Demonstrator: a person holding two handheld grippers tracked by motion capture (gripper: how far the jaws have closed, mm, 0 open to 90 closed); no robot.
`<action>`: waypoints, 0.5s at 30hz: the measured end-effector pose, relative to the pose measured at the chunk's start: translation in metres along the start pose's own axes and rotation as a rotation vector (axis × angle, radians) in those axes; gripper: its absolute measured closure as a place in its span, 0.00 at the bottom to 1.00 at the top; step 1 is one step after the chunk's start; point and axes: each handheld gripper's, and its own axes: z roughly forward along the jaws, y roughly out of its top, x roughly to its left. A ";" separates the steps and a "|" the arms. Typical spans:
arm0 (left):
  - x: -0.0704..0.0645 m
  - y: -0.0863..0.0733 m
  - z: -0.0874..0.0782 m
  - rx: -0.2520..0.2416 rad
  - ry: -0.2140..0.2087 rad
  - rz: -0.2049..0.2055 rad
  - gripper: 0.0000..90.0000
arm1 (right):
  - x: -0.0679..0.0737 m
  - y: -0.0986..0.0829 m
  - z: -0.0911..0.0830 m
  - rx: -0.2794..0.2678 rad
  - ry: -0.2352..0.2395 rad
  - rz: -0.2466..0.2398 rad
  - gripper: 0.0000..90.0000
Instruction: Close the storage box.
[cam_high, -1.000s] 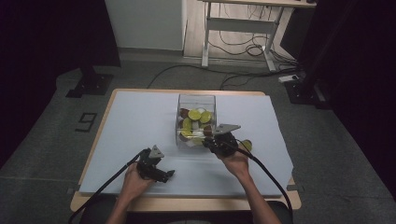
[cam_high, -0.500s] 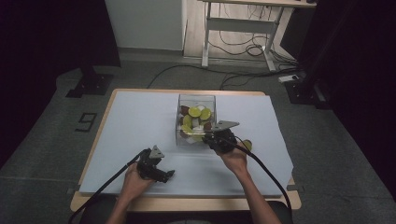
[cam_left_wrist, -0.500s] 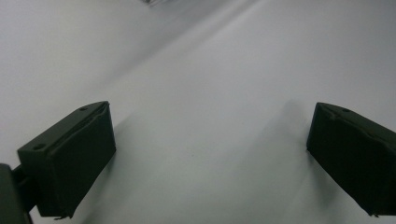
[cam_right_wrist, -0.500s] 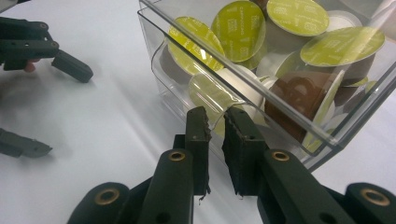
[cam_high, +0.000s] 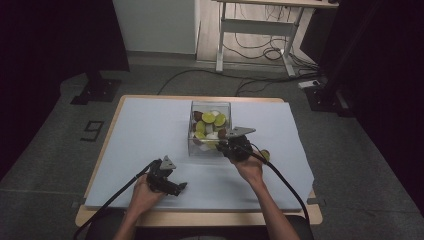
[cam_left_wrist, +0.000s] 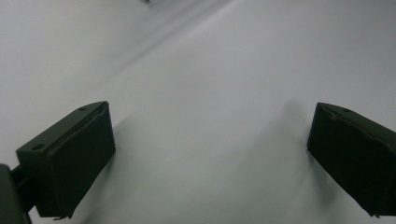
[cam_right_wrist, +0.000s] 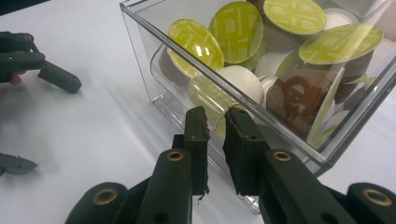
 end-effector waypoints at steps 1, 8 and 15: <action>0.000 0.000 0.000 0.000 0.000 0.000 0.00 | 0.000 0.000 0.000 -0.001 0.000 0.001 0.86; 0.000 0.000 0.000 0.000 0.001 0.000 0.00 | 0.000 0.000 0.002 0.001 0.002 0.001 0.86; 0.000 0.000 0.000 -0.001 0.001 -0.001 0.00 | 0.000 0.000 0.005 0.000 -0.022 -0.001 0.87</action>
